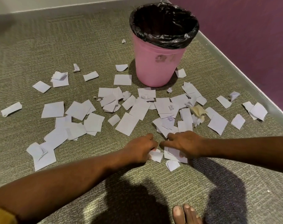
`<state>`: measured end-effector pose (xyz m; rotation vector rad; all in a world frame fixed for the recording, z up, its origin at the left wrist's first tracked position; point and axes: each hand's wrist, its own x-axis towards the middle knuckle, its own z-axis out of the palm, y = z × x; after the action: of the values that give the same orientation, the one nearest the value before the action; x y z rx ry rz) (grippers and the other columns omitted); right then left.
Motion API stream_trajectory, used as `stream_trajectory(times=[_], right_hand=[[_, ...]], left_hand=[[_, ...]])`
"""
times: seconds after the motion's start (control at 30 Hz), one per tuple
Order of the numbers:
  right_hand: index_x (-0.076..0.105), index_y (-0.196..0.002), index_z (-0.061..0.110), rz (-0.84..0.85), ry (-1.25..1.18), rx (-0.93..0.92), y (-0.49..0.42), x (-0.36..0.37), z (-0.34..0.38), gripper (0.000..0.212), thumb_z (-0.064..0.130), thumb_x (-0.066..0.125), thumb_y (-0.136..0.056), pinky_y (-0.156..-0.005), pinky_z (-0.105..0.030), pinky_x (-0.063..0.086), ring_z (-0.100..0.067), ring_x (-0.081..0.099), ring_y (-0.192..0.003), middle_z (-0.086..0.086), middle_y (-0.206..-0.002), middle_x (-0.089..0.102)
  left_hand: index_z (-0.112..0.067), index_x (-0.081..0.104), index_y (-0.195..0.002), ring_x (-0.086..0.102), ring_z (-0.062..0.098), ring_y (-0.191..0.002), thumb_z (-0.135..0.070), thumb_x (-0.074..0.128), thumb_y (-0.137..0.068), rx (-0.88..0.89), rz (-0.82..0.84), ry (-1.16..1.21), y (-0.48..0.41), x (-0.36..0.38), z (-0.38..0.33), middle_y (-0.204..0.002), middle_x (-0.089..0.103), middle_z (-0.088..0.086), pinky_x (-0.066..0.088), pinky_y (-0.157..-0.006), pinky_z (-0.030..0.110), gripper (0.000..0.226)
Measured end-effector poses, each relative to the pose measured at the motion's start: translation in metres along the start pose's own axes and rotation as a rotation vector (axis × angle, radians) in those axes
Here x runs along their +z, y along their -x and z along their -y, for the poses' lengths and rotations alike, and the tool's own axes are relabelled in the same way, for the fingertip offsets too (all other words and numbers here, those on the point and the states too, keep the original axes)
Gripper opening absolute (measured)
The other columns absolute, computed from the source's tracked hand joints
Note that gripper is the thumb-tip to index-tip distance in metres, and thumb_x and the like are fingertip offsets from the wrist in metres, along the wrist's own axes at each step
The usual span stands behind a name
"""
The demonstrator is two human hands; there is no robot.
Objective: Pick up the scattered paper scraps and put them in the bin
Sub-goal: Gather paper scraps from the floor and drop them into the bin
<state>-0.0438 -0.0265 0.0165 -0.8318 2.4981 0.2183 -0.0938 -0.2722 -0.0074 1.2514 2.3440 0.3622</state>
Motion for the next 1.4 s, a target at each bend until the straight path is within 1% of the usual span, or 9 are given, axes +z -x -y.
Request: stream_trajectory(times=[0.23,0.37,0.47,0.6,0.77,0.93,1.17,1.3,1.4], right_hand=[[0.05,-0.138,0.019,-0.117,0.014,-0.065,0.001,0.007,-0.001,0.064,0.012,0.083,-0.083,-0.052,-0.029,0.045,-0.015,0.047,-0.086,-0.007,-0.122,0.053],[0.058,-0.123,0.021,-0.118,0.0,-0.046,-0.004,0.009,-0.004,0.038,0.018,0.075,-0.09,-0.055,-0.032,0.043,-0.021,0.06,-0.096,-0.001,-0.114,0.06],[0.063,-0.129,0.024,0.003,-0.217,0.072,-0.002,-0.011,-0.008,0.038,0.017,0.074,-0.093,-0.067,-0.032,0.042,-0.02,0.066,-0.105,0.001,-0.118,0.07],[0.068,-0.133,0.026,0.068,-0.608,0.165,-0.007,-0.035,-0.024,0.05,0.026,0.087,-0.087,-0.061,-0.032,0.035,-0.004,0.054,-0.071,0.007,-0.083,0.062],[0.077,-0.106,0.012,-0.124,-0.988,0.313,-0.01,-0.081,-0.048,0.026,0.022,0.091,-0.086,-0.065,-0.035,0.055,-0.008,0.062,-0.065,0.004,-0.074,0.065],[0.075,-0.116,0.009,-0.356,-1.41,0.437,-0.009,-0.15,-0.066,0.023,0.013,0.08,-0.094,-0.076,-0.046,0.066,-0.029,0.075,-0.086,-0.016,-0.11,0.08],[0.073,-0.124,0.009,-0.734,-1.618,0.444,0.003,-0.261,-0.097,0.03,0.016,0.079,-0.096,-0.067,-0.029,0.063,-0.021,0.078,-0.093,-0.007,-0.113,0.082],[0.074,-0.122,0.01,-0.911,-1.677,0.468,-0.003,-0.293,-0.119,0.028,0.015,0.079,-0.095,-0.067,-0.03,0.061,-0.02,0.077,-0.093,-0.008,-0.115,0.082],[0.073,-0.121,0.005,-0.964,-1.793,0.551,-0.016,-0.304,-0.135,0.023,0.01,0.074,-0.098,-0.063,-0.027,0.061,-0.017,0.075,-0.08,-0.009,-0.104,0.081]], left_hand=[[-0.019,0.062,-0.098,0.055,0.02,-0.085,-0.021,0.078,-0.089,0.008,-0.036,0.005,0.003,-0.005,0.004,-0.103,0.054,-0.001,0.038,-0.065,0.032,0.019],[-0.024,0.06,-0.093,0.058,0.018,-0.087,-0.022,0.08,-0.087,-0.02,-0.058,0.053,0.004,-0.009,0.008,-0.098,0.059,-0.005,0.051,-0.071,0.035,0.021],[-0.023,0.06,-0.089,0.062,0.014,-0.076,-0.018,0.081,-0.086,-0.063,-0.042,0.208,0.004,-0.013,0.013,-0.09,0.066,-0.007,0.051,-0.065,0.033,0.021],[-0.02,0.061,-0.089,0.066,0.015,-0.064,-0.012,0.085,-0.082,-0.189,-0.032,0.459,0.0,-0.027,0.019,-0.079,0.071,-0.004,0.055,-0.062,0.044,0.027],[-0.013,0.066,-0.098,0.059,0.016,-0.075,-0.022,0.091,-0.08,-0.314,-0.153,0.693,-0.015,-0.071,0.029,-0.088,0.066,0.001,0.043,-0.064,0.03,0.032],[-0.004,0.063,-0.117,0.058,0.013,-0.055,-0.009,0.079,-0.094,-0.423,-0.331,1.117,-0.032,-0.151,0.022,-0.086,0.07,0.012,0.052,-0.049,0.024,0.028],[-0.005,0.065,-0.127,0.052,0.006,-0.05,-0.002,0.065,-0.101,-0.356,-0.508,1.337,-0.061,-0.264,0.011,-0.087,0.065,0.013,0.044,-0.041,0.017,0.026],[-0.006,0.065,-0.111,0.049,0.007,-0.053,-0.002,0.058,-0.105,-0.312,-0.541,1.375,-0.075,-0.316,0.001,-0.073,0.06,0.006,0.042,-0.044,0.017,0.011],[-0.009,0.062,-0.095,0.043,0.006,-0.05,0.001,0.045,-0.108,-0.389,-0.473,1.388,-0.088,-0.337,0.0,-0.06,0.053,0.001,0.039,-0.044,0.013,0.024]])
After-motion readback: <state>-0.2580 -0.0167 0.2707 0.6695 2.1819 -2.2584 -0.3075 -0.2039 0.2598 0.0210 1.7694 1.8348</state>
